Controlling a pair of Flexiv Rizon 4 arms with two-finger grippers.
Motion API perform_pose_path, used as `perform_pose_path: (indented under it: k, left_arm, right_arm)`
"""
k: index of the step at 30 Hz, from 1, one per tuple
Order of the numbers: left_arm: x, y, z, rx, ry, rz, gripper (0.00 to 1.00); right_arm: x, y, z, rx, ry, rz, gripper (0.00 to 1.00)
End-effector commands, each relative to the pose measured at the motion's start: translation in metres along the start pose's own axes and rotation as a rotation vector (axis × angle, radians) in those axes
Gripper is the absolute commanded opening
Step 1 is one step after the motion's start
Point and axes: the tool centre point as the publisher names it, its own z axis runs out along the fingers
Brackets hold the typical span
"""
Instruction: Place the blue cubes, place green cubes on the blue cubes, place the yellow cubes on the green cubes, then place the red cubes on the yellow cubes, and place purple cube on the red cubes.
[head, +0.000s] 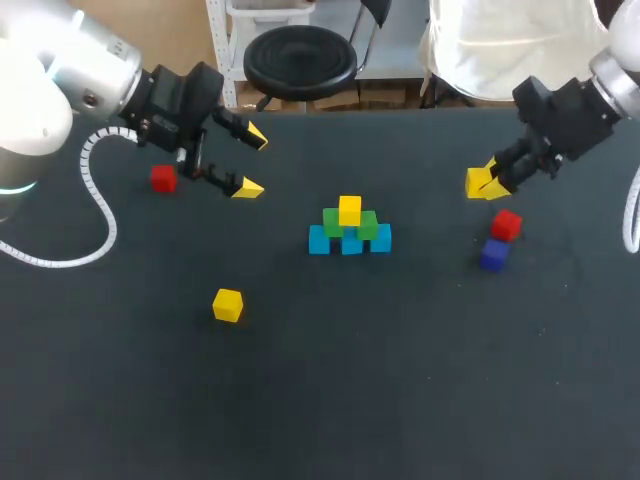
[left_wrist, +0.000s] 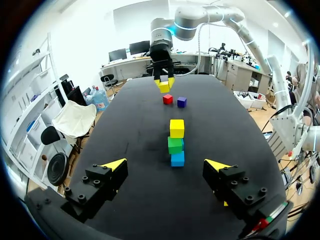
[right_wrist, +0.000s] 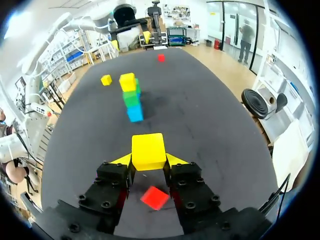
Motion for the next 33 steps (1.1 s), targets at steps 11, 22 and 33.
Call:
perform_pose_path:
  k: [11,22,33]
  left_arm:
    - [0.0,0.001,0.0,0.002,0.001,0.0,1.0]
    - [0.0,0.001,0.0,0.002,0.001,0.0,1.0]
    - [0.0,0.001,0.0,0.002,0.001,0.0,1.0]
  right_arm:
    - [0.0,0.017,0.0,0.019,-0.048,-0.017,0.0]
    - [-0.005,0.024,0.007,0.03,-0.023,-0.013,0.0]
    - [-0.005,0.091,0.054,0.075,0.014,0.073,0.0]
